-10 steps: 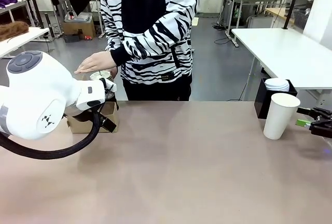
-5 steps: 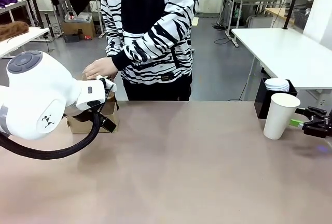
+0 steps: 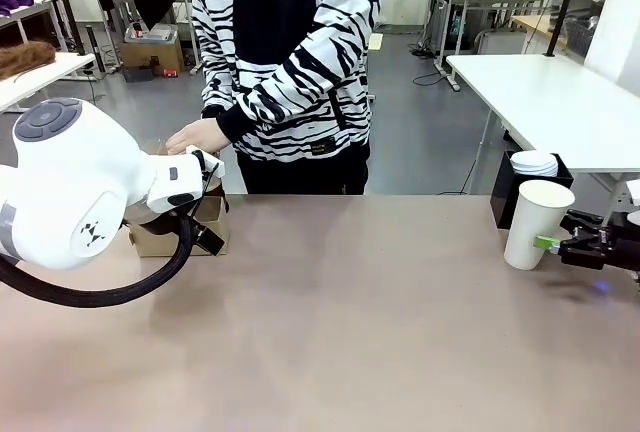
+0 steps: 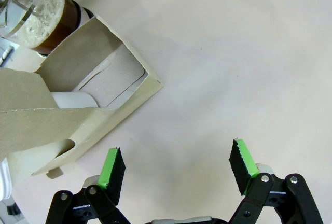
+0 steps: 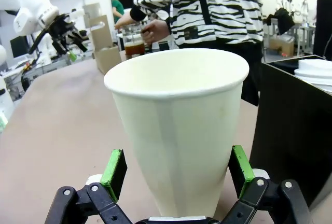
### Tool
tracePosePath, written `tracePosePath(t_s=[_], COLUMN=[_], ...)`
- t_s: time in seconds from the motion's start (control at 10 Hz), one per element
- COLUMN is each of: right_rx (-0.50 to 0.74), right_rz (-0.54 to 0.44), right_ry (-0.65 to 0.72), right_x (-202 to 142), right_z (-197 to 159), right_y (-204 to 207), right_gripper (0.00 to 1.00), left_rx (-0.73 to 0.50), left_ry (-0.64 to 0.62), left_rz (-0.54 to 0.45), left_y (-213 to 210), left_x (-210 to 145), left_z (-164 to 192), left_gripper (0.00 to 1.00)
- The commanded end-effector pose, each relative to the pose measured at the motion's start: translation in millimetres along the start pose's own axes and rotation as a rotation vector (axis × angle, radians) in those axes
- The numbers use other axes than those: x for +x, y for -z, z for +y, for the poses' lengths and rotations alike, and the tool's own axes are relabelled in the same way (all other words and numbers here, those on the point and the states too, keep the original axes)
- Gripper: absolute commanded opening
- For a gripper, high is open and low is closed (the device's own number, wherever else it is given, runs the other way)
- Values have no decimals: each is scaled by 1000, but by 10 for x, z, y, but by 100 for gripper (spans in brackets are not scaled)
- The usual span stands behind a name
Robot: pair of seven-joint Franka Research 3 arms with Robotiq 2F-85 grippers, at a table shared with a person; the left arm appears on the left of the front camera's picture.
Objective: Pour a drink into a cup and package it in a carrier.
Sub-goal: Pick up the 600 ml Paper Cup and place it in the middle top area of the table.
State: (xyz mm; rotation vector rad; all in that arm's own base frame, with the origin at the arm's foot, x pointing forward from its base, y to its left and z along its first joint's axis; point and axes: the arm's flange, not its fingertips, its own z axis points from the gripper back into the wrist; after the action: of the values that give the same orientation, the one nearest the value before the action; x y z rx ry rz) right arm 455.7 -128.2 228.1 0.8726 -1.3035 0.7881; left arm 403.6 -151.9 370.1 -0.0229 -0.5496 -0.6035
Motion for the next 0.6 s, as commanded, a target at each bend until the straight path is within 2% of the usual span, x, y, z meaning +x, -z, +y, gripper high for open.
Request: tracePosePath(t_s=[0.0, 0.5], right_rx=[-34, -40], right_rz=[-8, -29], right_ry=[-6, 19], right_x=[-23, -30], right_z=[7, -98], right_y=[145, 357], right_gripper=[100, 100], left_rx=[-2, -2], left_ry=[0, 0], left_rz=[-1, -1], left_y=[-4, -4], left_x=[-1, -1], left_z=[1, 1], left_gripper=[100, 100])
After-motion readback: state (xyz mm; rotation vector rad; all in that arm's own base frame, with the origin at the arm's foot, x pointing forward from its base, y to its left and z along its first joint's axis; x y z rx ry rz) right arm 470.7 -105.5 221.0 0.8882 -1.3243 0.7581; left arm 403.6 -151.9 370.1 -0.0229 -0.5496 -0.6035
